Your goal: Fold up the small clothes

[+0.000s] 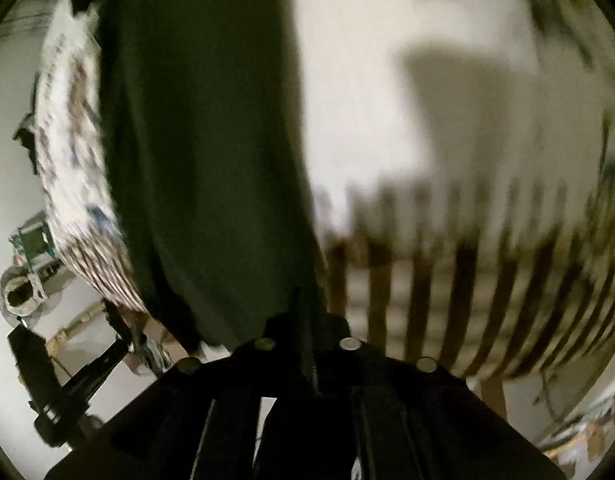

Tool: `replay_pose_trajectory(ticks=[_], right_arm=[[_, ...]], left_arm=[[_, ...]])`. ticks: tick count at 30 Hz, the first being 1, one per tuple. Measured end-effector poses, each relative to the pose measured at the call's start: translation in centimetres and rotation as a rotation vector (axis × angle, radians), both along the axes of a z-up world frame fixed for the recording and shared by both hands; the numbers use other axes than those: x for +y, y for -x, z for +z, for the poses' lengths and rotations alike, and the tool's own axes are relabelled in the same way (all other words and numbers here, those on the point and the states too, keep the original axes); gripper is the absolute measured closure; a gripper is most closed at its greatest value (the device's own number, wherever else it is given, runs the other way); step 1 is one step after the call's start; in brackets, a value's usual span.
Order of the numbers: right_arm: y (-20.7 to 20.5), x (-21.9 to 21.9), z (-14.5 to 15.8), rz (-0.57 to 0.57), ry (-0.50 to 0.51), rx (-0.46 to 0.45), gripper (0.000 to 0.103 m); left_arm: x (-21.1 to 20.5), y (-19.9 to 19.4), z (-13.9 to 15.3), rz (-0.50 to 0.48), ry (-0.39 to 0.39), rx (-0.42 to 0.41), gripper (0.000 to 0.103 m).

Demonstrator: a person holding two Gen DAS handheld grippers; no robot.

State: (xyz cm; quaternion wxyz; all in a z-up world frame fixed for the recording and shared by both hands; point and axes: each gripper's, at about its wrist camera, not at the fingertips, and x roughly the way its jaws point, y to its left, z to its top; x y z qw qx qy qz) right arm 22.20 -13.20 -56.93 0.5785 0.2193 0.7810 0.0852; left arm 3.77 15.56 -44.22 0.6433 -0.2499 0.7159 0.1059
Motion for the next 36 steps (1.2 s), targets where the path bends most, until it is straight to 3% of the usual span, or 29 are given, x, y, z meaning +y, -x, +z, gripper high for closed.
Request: replay_pose_trajectory(ticks=[1,2,3,4,5,6,8,12,17,20,21,23,24,27,30,32,36], right_arm=[[-1.6,-0.5,0.7,-0.01,-0.002,-0.03,0.082],[-3.0,-0.9,1.1,-0.022,-0.003,-0.058,0.064],[-5.0,-1.5,1.9,-0.044,-0.007,-0.092,0.051],[-6.7,-1.9,2.3,-0.064,-0.016,-0.115,0.047],[-8.4,-2.8,2.9,-0.079,-0.023,-0.13,0.045],[-9.8,-3.2,3.1,-0.093,-0.024,-0.141,0.045],[-14.2,-4.4,3.6,-0.13,-0.016,-0.169,0.045],[-22.0,-6.8,3.3,-0.205,-0.009,-0.204,0.045],[-30.6,-7.1,0.3,-0.302,-0.027,-0.223,0.045],[-33.8,-7.1,-2.2,-0.394,-0.038,-0.216,0.036],[-34.3,-6.9,-3.0,-0.413,-0.047,-0.203,0.036],[-35.5,-7.0,-4.7,-0.447,-0.1,-0.17,0.037],[-35.7,-7.3,-5.0,-0.455,-0.112,-0.172,0.056],[-36.2,-7.6,-4.1,-0.418,-0.022,-0.188,0.081],[-36.4,-8.1,-3.5,-0.445,0.049,-0.189,0.087],[-37.1,-8.2,-3.9,-0.454,0.068,-0.163,0.087],[-38.3,-7.4,-3.8,-0.394,0.081,-0.143,0.086]], left_arm=[[-0.1,-1.8,0.9,0.003,0.014,-0.038,0.096],[-0.5,-4.0,1.6,0.001,0.026,-0.076,0.09],[-0.9,-6.0,2.0,-0.001,0.037,-0.102,0.076],[-1.4,-8.3,2.0,-0.002,0.056,-0.13,0.067],[-2.0,-10.9,1.9,0.005,0.082,-0.162,0.056],[-2.4,-12.9,1.6,0.012,0.104,-0.188,0.053],[-3.4,-18.5,0.6,-0.008,0.143,-0.232,0.053],[-7.7,-28.8,-3.4,-0.116,0.143,-0.245,0.053],[-11.0,-36.5,-6.1,-0.279,0.076,-0.217,0.053],[-11.9,-39.2,-8.0,-0.337,0.044,-0.2,0.055],[-11.9,-39.8,-8.3,-0.342,0.051,-0.215,0.071],[-11.8,-40.3,-8.6,-0.351,0.066,-0.224,0.086],[-11.7,-40.4,-8.6,-0.352,0.073,-0.226,0.09],[-10.3,-40.7,-8.6,-0.323,0.117,-0.243,0.092],[-8.3,-42.0,-10.3,-0.269,0.169,-0.211,0.092],[-8.3,-42.8,-11.2,-0.292,0.2,-0.18,0.092],[-8.7,-42.7,-10.0,-0.361,0.206,-0.181,0.088]])
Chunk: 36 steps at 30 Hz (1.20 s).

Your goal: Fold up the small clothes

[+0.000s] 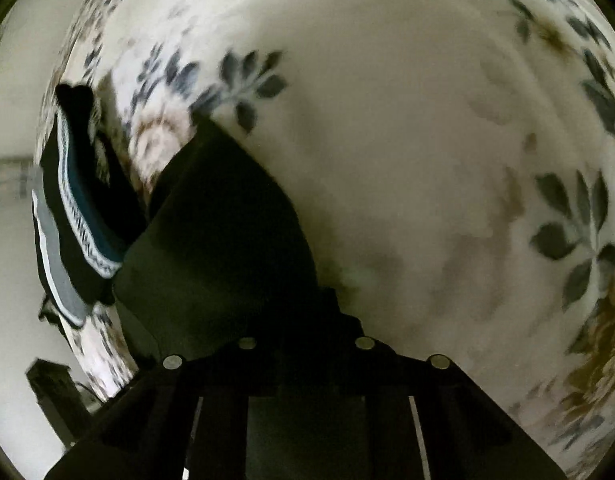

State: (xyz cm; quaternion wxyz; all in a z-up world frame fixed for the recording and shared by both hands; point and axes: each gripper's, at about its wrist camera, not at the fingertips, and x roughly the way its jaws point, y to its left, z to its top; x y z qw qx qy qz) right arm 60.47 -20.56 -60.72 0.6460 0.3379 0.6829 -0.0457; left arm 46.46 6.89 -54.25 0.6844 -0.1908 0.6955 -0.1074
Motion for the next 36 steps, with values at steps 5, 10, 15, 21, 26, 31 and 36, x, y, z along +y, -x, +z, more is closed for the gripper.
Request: replay_pose_trajectory(ticks=[5,10,15,21,26,31,36], right_arm=[[1.8,-0.1,2.8,0.123,-0.041,-0.024,0.064],[10.1,0.4,3.6,0.236,-0.077,0.042,0.054],[17.4,0.8,0.9,0.238,-0.133,0.136,0.052],[19.7,-0.3,0.4,0.179,-0.125,0.125,0.052],[22.0,0.4,-1.7,0.18,-0.149,0.172,0.051],[23.0,0.4,-0.4,0.194,-0.004,0.149,0.093],[23.1,-0.6,-0.6,0.165,0.02,0.156,0.097]], left_arm=[[1.6,3.6,3.0,0.004,0.112,-0.007,0.076],[-0.4,9.4,3.5,-0.043,0.105,0.034,0.051],[-2.5,12.9,0.9,-0.123,-0.192,0.088,0.048],[3.7,13.8,0.6,0.01,-0.278,0.107,0.05],[4.4,15.4,2.7,0.009,-0.136,0.096,0.05],[0.1,17.8,1.8,-0.06,-0.064,0.147,0.05],[-2.4,19.6,0.8,-0.141,-0.154,0.094,0.062]])
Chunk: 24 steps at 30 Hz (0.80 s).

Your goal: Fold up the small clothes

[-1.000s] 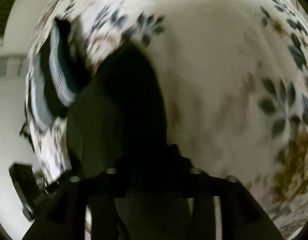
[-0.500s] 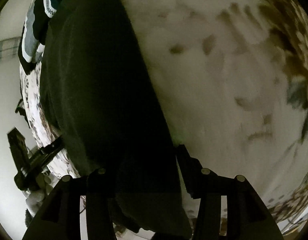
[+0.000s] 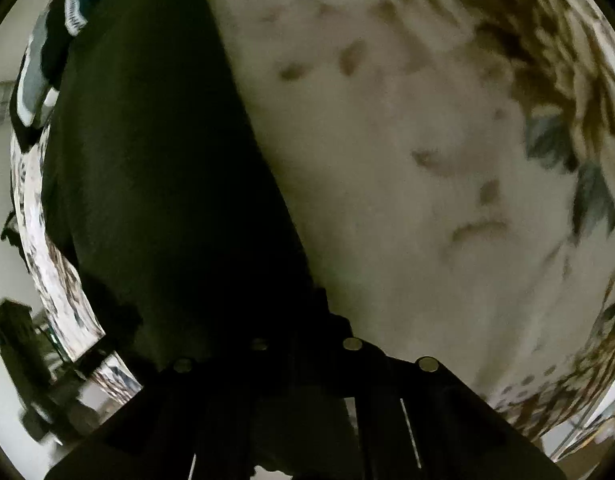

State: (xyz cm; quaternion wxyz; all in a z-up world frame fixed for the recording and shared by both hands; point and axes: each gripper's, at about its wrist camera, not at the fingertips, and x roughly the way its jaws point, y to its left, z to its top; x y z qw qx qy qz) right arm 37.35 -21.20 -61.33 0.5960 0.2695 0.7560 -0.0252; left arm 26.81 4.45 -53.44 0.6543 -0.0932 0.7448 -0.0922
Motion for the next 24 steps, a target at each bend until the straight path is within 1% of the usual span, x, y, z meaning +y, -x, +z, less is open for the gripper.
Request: replay_pose_trajectory(ticks=[1,2,4,6,8,10,11,12,13,14,15,16,17,19,21,22,23,24], right_arm=[[-0.1,0.2,0.1,0.014,0.01,-0.002,0.097],[-0.2,0.4,0.2,0.033,0.025,-0.005,0.097],[-0.2,0.7,0.3,0.059,0.051,-0.016,0.097],[-0.1,0.7,0.0,0.059,0.051,-0.017,0.097],[0.1,0.9,0.1,0.063,0.051,-0.021,0.097],[0.0,1.4,0.3,0.066,0.029,-0.025,0.096],[-0.2,1.5,0.2,0.06,0.005,-0.017,0.096],[0.3,1.1,0.2,0.051,-0.037,0.004,0.091],[1.0,0.7,0.2,0.049,-0.064,0.027,0.089],[1.7,0.4,0.2,0.05,-0.086,0.047,0.084],[2.7,0.2,0.1,0.055,-0.103,0.066,0.074],[3.6,0.1,0.0,0.059,-0.115,0.08,0.069],[4.5,0.1,-0.1,0.065,-0.126,0.094,0.063],[6.9,0.7,-1.0,0.081,-0.158,0.136,0.063],[9.0,1.9,-2.2,0.091,-0.197,0.176,0.063],[10.0,2.8,-2.9,0.108,-0.217,0.192,0.063],[10.6,3.4,-3.2,0.131,-0.213,0.189,0.063],[11.2,4.1,-3.0,0.162,-0.172,0.166,0.068]], left_arm=[[0.1,0.4,-0.1,-0.004,-0.023,-0.019,0.074],[0.3,0.5,-0.2,-0.006,-0.04,-0.021,0.087],[1.6,0.4,-0.1,0.027,-0.019,-0.022,0.087],[3.4,0.4,0.3,0.067,-0.01,-0.016,0.087],[3.7,0.5,1.0,0.068,0.018,-0.004,0.085],[3.7,0.9,1.6,0.061,0.036,0.008,0.084],[3.7,1.2,1.9,0.067,0.071,0.038,0.083],[4.5,1.9,2.2,0.08,0.098,0.068,0.077],[4.4,2.0,2.2,0.093,0.118,0.086,0.077],[4.5,2.9,2.3,0.113,0.15,0.097,0.076],[4.4,3.9,2.2,0.128,0.169,0.111,0.076],[4.0,5.0,2.0,0.131,0.173,0.131,0.076],[3.8,6.2,1.6,0.12,0.162,0.146,0.076],[3.4,7.1,1.1,0.092,0.117,0.154,0.076],[2.8,8.6,0.6,0.087,0.061,0.128,0.077],[2.8,8.9,0.7,0.097,0.051,0.106,0.077],[2.8,8.9,0.9,0.096,0.039,0.092,0.084],[2.9,9.0,1.1,0.08,0.01,0.083,0.088]])
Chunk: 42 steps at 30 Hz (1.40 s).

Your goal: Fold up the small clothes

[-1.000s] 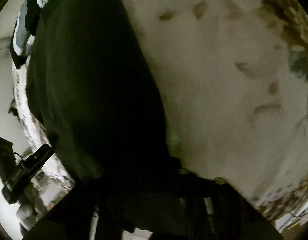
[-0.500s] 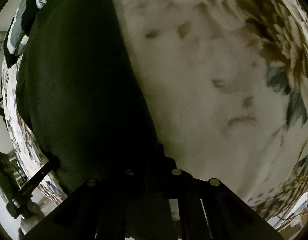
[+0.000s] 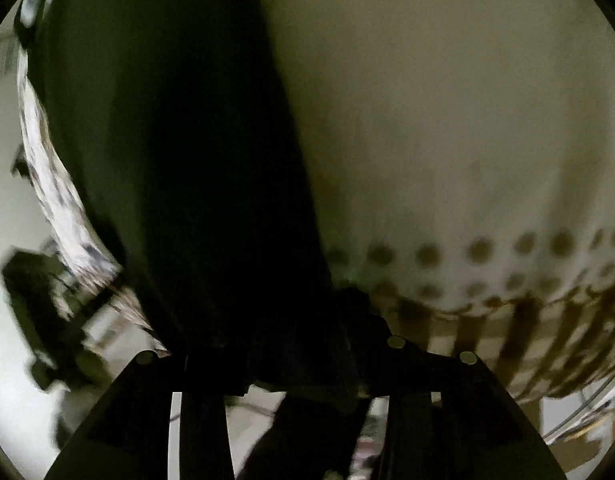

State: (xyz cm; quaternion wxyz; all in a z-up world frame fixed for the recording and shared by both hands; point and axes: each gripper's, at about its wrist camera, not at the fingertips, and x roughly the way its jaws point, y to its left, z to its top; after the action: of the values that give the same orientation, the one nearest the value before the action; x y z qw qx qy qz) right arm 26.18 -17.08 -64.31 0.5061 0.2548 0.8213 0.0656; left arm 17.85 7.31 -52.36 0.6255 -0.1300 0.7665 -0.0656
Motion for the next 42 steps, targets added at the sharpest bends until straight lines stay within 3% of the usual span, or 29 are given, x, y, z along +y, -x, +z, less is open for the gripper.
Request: replay_pose_trajectory(ticks=[2,5,7,8,10,11,13,15,18,21,23,26,27,37,40,42], right_arm=[[0.5,0.1,0.2,0.034,0.067,-0.053,0.078],[0.9,-0.7,0.3,-0.02,0.055,-0.032,0.079],[0.9,-0.8,0.8,-0.01,0.049,-0.038,0.079],[1.1,-0.9,1.1,-0.011,0.043,-0.039,0.079],[1.5,-1.5,1.5,-0.017,0.022,-0.029,0.075],[1.7,-1.9,1.5,-0.019,0.013,-0.019,0.074],[2.8,-2.7,1.7,-0.03,-0.01,0.002,0.074],[4.2,-2.4,1.4,-0.035,-0.027,0.026,0.072],[6.3,-1.1,0.1,-0.02,-0.054,0.08,0.071],[7.5,2.2,-1.0,0.006,-0.091,0.096,0.071],[8.1,3.6,-1.2,0.048,-0.085,0.058,0.072],[8.7,5.3,-1.2,0.072,-0.05,0.035,0.093],[8.8,6.1,-1.0,0.082,-0.037,0.033,0.096],[11.0,8.0,2.1,0.157,0.028,-0.009,0.097],[11.7,7.2,2.3,0.146,0.01,0.001,0.097],[11.9,7.0,1.8,0.162,0.027,0.005,0.097]], left_arm=[[0.8,-0.1,0.8,-0.045,-0.08,-0.023,0.087],[1.7,-0.2,1.8,-0.064,-0.062,-0.016,0.084],[5.4,0.5,3.2,-0.057,-0.047,-0.007,0.085],[5.5,0.6,3.6,-0.033,-0.018,0.001,0.084],[7.9,2.1,4.0,0.033,0.081,0.032,0.07],[8.0,2.7,3.9,0.059,0.122,0.047,0.056],[8.1,4.0,3.5,0.11,0.183,0.068,0.052],[7.4,5.1,2.5,0.109,0.165,0.077,0.052],[7.0,6.2,2.1,0.092,0.134,0.059,0.056],[6.8,7.1,2.5,0.068,0.066,0.034,0.08],[6.9,7.1,2.7,0.081,0.049,0.029,0.083],[5.5,7.3,3.2,0.086,0.041,0.021,0.09],[4.9,7.8,3.2,0.087,0.044,0.02,0.093],[7.8,11.1,3.8,0.176,0.112,0.078,0.098],[8.7,11.2,3.4,0.175,0.078,0.07,0.098],[7.5,10.7,2.9,0.12,0.032,0.05,0.097]])
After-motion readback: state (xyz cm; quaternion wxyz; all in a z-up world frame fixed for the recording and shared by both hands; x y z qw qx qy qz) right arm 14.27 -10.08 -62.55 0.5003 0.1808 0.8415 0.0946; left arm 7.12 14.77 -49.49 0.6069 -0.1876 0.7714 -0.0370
